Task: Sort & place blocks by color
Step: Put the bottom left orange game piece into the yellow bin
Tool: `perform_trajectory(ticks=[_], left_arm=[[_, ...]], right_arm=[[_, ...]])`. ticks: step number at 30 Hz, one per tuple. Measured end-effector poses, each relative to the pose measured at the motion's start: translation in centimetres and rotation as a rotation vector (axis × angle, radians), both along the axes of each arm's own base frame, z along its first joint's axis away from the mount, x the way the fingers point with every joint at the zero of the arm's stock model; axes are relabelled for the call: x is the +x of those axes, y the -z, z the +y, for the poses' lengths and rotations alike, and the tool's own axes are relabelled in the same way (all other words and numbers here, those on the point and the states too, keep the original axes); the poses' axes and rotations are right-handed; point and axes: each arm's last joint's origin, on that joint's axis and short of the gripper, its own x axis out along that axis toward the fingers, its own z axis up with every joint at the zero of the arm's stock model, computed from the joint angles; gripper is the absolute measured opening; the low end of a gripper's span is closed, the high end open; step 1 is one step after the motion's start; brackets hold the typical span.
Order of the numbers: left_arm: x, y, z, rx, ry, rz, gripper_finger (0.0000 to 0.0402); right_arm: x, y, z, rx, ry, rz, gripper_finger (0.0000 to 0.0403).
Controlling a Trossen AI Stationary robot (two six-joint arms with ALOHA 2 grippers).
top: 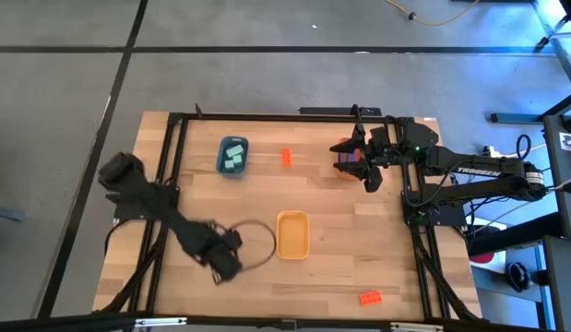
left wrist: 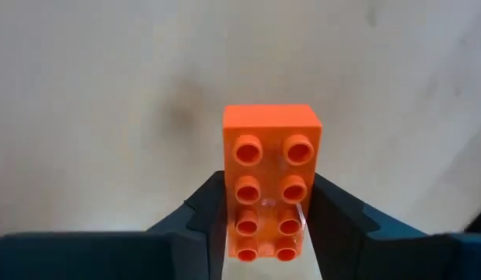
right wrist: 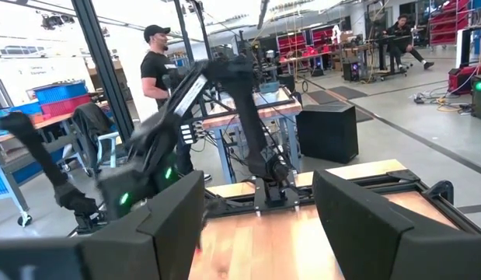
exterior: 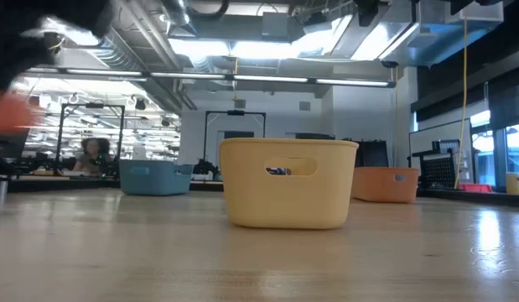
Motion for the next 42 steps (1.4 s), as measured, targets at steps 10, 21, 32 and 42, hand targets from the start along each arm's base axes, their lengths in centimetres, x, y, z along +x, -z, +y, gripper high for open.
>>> perform_trajectory(ticks=[10, 21, 32, 42], left_arm=[[-2.8, -10.4, 13.6, 0.347, -0.006, -0.574, 0.0127], [-3.2, -11.5, 20.5, 0.340, -0.050, -1.429, 0.0127], [0.1, -9.8, 19.7, 0.225, 0.040, -1.543, 0.0127], [0.1, -9.9, 19.8, 0.215, 0.020, -1.551, 0.0127]], right_arm=[[0.0, 0.0, 0.0, 0.030, -0.003, 0.005, 0.0243], [0.9, 0.7, -0.2, 0.033, -0.003, 0.038, 0.0243], [1.6, 1.4, -0.3, 0.039, -0.003, 0.065, 0.0243], [1.6, 1.4, -0.3, 0.061, -0.005, 0.066, 0.0243]])
